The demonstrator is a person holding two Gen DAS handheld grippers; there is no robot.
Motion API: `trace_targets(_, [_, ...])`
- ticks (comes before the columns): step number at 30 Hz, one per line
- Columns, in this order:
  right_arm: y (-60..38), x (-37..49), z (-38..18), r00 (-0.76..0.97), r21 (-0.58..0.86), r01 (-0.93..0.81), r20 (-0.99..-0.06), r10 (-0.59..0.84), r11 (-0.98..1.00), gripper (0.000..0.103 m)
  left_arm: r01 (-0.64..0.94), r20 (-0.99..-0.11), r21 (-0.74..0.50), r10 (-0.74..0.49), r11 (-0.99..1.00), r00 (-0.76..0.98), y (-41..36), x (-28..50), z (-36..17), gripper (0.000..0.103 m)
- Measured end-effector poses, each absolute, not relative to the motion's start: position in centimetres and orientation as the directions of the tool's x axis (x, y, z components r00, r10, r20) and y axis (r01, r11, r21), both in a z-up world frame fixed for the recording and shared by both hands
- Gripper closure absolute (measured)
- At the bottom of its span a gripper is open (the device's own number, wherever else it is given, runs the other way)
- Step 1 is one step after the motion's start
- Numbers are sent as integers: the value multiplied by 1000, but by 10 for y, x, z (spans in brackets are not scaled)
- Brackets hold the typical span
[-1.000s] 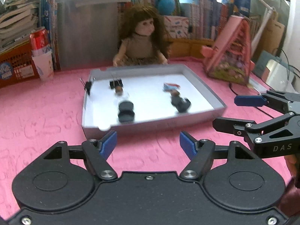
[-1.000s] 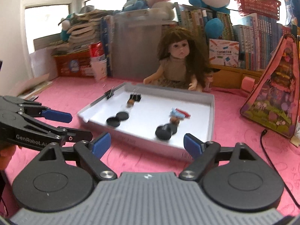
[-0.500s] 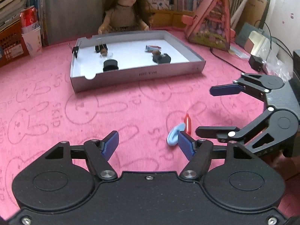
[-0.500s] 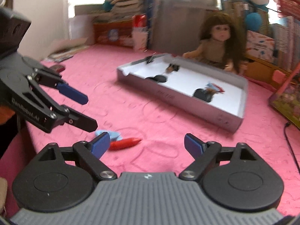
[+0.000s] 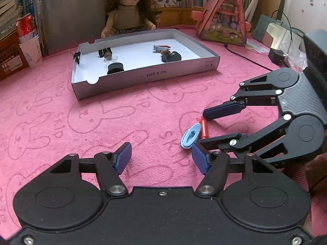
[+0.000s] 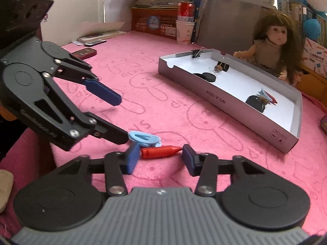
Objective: Organize rigid objects
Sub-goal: 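Close the right gripper on the red crayon while the left grasps the blue hair clip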
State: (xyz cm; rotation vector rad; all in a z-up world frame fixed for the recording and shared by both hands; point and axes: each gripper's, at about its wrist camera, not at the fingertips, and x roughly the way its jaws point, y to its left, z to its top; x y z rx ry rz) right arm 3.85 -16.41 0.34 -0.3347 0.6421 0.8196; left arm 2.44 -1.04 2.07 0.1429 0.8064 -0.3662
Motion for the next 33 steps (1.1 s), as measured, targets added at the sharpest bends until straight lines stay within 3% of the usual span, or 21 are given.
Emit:
trace_targets(14, [-185,32,8,646,-59,-620,-605,466,782,54,315,-696,65,-183,947,694,-15,32,14,41])
trace_targets(22, [-186,18,7,683,-63,-571,-589,431,819,53,377,-661,5,-280,926,696,-26,17,18,41])
trace_targets(31, [-201,4,1,785,-31,-361,-549,286,932,53,329,-629,25,-241,944,739,-46,19,2,41])
trace_targets(33, [-201,0,-2,810,-18,-304,-532,249,952,53,312,-617,28,-229,950,753,-47,19,-1,46])
